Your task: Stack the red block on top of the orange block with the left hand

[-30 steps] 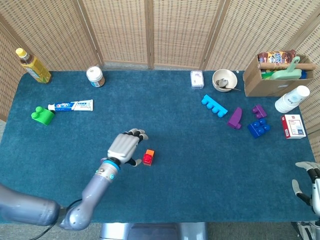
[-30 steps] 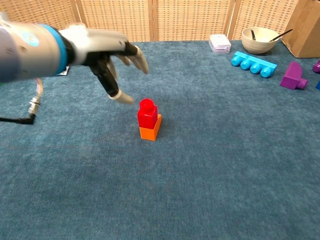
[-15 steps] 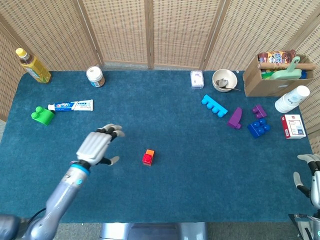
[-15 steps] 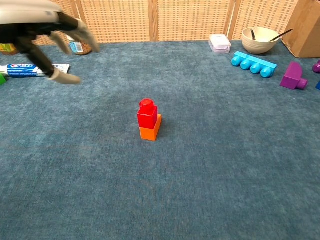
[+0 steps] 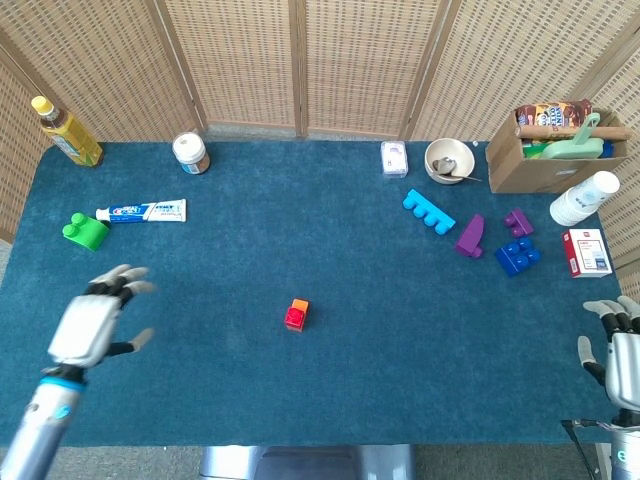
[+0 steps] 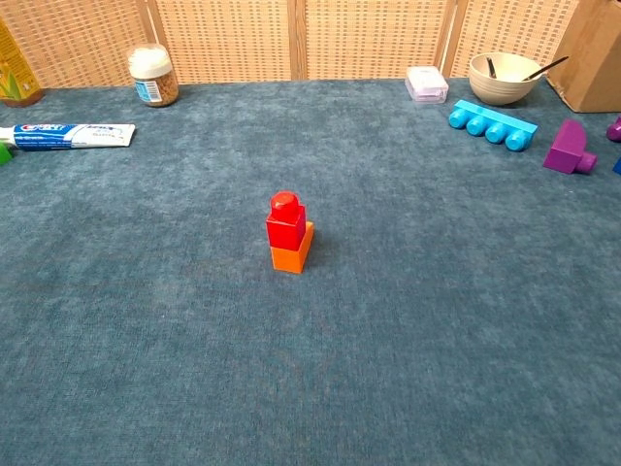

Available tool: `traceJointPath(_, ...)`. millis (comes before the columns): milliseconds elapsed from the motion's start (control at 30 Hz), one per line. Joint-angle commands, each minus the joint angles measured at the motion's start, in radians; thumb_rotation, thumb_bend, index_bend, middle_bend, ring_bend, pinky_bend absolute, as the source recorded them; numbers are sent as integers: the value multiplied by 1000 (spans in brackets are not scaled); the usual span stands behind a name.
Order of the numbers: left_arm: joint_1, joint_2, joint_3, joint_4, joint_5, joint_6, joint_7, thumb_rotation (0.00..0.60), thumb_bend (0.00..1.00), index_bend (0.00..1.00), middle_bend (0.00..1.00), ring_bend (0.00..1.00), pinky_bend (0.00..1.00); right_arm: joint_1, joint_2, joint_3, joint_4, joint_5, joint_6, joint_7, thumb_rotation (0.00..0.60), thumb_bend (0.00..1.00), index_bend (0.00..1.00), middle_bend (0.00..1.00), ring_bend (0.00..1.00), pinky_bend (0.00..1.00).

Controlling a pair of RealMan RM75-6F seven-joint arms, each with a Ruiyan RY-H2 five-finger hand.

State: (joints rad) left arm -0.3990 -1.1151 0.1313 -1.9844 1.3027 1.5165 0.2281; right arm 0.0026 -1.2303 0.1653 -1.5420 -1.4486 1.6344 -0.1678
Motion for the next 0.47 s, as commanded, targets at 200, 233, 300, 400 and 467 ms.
traceJointPath(200,174,-33,44,178,124,155,-100,600,310,326,224,144,180,8,-18,-14,-6,-7,-11,-29,600,319,329,346,202,341)
traceJointPath(233,191,-40,42,195,129,171,-100,600,310,329,225,144,178,9,-19,-16,-7,-9,-13,-31,600,319,329,346,202,341)
traceJointPath(300,228,-55,36,226,130,203,-88,600,310,331,226,144,171,11,-21,-19,-9,-12,-14,-34,599,319,329,346,202,341)
traceJointPath(400,252,-63,27,238,125,202,-90,600,310,333,225,144,171,12,-20,-20,-11,-15,-14,-33,599,319,328,346,202,340)
traceJointPath(467,258,-60,21,238,120,186,-97,600,309,334,225,144,172,14,-20,-21,-11,-18,-17,-32,599,319,329,346,202,341)
